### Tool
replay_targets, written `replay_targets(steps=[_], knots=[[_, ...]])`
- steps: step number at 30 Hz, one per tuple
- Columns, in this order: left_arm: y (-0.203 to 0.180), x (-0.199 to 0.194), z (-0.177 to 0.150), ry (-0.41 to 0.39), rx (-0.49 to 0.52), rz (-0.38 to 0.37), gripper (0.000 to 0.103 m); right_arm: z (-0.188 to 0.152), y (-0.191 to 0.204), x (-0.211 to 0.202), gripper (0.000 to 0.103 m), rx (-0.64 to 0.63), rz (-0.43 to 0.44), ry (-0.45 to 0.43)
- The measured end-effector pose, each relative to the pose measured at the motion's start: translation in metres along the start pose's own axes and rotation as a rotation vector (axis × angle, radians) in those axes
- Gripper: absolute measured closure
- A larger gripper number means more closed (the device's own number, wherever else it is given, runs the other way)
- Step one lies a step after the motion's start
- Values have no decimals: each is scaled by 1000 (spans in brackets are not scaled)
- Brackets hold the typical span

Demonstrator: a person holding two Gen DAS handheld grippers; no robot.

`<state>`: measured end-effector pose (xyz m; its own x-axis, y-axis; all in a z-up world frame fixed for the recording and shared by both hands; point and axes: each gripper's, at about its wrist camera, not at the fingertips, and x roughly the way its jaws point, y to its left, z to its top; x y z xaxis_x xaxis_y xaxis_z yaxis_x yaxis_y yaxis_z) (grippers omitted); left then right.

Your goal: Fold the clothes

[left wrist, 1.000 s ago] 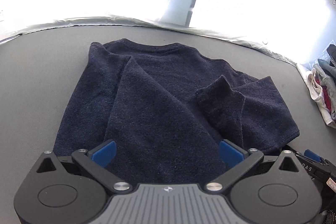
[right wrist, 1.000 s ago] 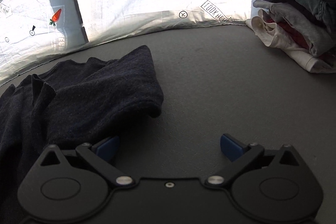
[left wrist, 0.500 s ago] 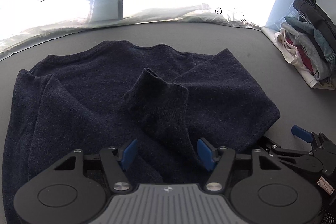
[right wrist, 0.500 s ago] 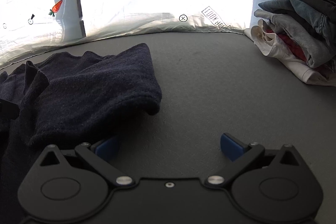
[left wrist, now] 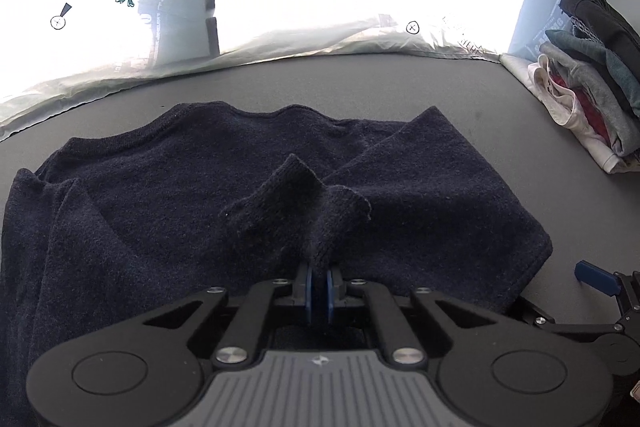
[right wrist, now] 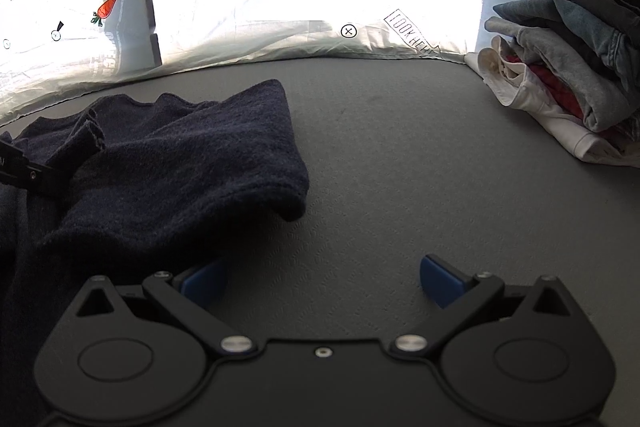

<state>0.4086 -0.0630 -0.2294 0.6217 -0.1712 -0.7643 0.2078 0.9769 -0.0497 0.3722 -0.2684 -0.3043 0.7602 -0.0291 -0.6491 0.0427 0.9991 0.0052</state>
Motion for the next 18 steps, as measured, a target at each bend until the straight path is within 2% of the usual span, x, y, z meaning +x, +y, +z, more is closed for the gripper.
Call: replay_targets(steps=[3, 6, 9, 14, 18], knots=[[13, -21, 9, -63, -10, 2, 96, 7, 8, -3, 0, 11, -32, 36], [35, -43, 18, -124, -52, 7, 96, 11, 29, -20, 0, -68, -43, -3], [61, -63, 27, -187, -91, 26, 96, 14, 47, -36, 0, -73, -19, -22], [101, -94, 46, -305, -70, 74, 96, 15, 78, -53, 0, -133, -16, -20], [139, -112, 61, -372, -99, 107, 96, 14, 99, -62, 0, -153, -34, -8]])
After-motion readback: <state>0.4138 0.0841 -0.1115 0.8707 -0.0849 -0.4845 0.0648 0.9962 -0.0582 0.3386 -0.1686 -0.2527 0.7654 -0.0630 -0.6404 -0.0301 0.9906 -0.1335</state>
